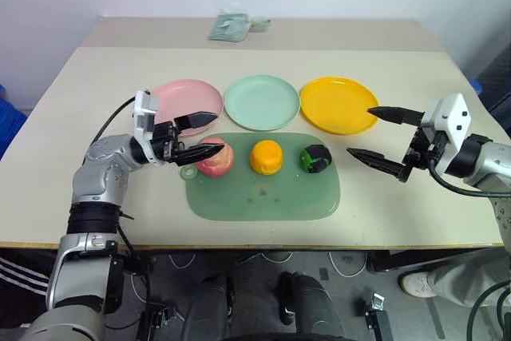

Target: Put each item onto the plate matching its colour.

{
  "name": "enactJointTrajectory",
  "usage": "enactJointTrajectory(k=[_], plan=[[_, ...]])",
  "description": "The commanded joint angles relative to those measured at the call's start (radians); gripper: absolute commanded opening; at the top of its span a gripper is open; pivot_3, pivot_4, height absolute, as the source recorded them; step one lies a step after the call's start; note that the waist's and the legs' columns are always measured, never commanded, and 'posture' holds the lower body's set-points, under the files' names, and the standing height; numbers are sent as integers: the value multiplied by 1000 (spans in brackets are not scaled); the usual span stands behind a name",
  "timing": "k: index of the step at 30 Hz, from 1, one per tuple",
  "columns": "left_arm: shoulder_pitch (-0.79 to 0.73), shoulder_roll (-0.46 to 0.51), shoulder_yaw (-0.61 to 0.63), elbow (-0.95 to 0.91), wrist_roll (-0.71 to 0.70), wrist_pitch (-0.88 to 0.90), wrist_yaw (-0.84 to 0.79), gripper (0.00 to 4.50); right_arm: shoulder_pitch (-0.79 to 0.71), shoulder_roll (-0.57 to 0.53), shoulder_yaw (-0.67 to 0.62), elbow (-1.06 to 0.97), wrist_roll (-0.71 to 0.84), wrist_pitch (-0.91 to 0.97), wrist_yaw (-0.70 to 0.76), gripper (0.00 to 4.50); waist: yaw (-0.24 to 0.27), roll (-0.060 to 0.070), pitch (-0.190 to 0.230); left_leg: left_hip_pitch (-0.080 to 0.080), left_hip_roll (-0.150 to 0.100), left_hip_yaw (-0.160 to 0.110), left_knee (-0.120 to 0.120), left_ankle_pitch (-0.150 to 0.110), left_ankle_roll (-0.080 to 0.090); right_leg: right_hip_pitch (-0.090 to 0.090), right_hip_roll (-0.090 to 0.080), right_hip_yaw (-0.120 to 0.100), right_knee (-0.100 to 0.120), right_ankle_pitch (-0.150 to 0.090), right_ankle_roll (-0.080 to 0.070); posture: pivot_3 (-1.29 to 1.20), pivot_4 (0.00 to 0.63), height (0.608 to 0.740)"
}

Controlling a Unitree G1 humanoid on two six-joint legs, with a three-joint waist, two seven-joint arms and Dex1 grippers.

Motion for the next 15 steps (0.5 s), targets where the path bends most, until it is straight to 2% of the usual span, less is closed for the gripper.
enactJointTrajectory(k=[1,5,15], plan=[[-26,2,12,-3,9,-44,-10,4500,-8,-12,-17,-44,12,4,-6,4444,0,0,0,0,0,0,0,0,0,0,0,0,0,0,-1,0,150,740],[-18,8,15,-19,-6,-18,-14,4500,-17,-12,-12,-46,10,11,-5,4444,1,0,0,0,0,0,0,0,0,0,0,0,0,0,-1,0,150,740],[-52,106,37,23,-17,50,-69,4500,-89,-14,35,-72,68,71,35,4444,-1,0,0,0,0,0,0,0,0,0,0,0,0,-1,-1,0,150,740]])
